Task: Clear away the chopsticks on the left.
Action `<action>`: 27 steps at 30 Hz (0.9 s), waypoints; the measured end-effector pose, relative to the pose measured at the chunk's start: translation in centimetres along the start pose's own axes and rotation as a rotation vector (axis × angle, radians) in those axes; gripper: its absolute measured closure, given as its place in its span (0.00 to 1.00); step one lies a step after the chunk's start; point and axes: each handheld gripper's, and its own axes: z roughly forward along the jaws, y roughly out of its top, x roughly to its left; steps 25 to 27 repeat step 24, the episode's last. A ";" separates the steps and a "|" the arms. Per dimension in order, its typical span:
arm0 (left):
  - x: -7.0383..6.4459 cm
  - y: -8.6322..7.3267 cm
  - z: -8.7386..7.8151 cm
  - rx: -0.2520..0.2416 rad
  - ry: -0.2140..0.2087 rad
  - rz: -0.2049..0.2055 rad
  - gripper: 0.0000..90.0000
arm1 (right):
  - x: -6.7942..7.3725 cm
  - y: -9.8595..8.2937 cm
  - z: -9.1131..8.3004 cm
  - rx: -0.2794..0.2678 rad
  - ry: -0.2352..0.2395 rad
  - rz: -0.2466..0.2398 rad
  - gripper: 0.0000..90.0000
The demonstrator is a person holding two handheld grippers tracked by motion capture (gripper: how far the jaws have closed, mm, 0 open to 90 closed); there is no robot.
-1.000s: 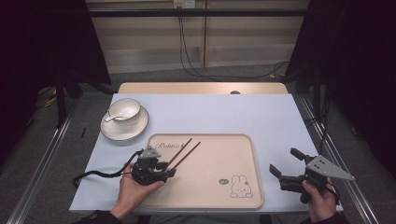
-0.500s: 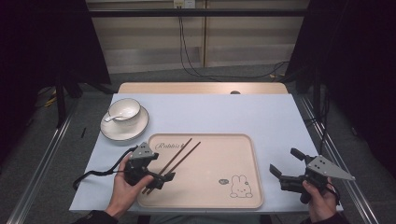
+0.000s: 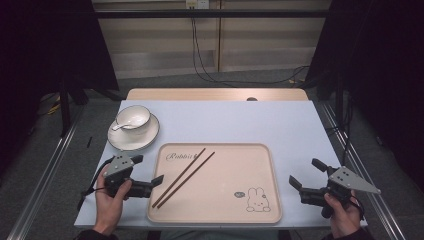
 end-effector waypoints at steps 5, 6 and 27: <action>1.2 -0.9 -1.7 -0.026 0.061 -0.008 0.02 | -0.1 0.0 0.0 0.000 -0.009 0.011 0.02; 1.2 -1.0 -2.0 -0.035 0.077 -0.004 0.02 | -0.1 0.0 0.0 -0.002 -0.011 0.009 0.02; 3.8 -4.3 -5.1 -0.141 0.093 -0.154 0.02 | -0.1 -0.1 0.3 0.020 -0.003 -0.010 0.02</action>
